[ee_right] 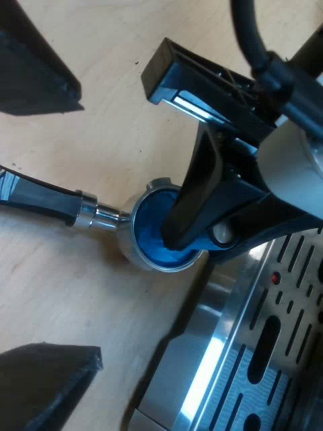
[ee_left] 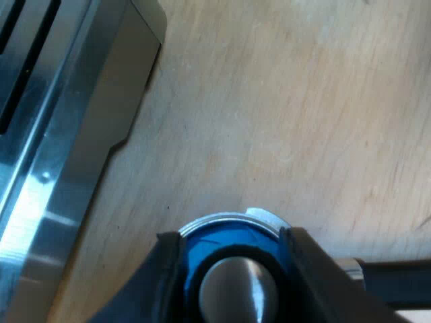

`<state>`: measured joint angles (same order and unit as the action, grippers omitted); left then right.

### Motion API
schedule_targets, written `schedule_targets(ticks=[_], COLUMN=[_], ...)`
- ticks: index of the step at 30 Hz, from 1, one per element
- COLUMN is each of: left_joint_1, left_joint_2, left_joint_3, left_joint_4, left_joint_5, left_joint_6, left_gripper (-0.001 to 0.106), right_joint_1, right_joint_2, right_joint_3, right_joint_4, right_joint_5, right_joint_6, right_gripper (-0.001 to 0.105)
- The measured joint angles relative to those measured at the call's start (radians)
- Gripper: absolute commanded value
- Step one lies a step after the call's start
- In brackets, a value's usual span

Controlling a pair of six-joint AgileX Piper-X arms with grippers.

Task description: Grind coffee beans and then tamp

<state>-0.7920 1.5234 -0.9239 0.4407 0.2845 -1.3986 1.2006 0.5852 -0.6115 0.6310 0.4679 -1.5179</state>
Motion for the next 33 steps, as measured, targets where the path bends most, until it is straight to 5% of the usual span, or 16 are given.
schedule_targets(ticks=[33], left_joint_1=[0.000], left_joint_2=[0.011], left_joint_3=[0.051], left_joint_4=[-0.094], left_joint_5=[0.034], left_joint_6=[0.014], left_gripper=[0.000], right_joint_1=[0.000], right_joint_2=[0.000], right_joint_3=[0.000], right_joint_4=[0.000], right_joint_5=[0.000], right_joint_6=[0.000], right_gripper=[0.070])
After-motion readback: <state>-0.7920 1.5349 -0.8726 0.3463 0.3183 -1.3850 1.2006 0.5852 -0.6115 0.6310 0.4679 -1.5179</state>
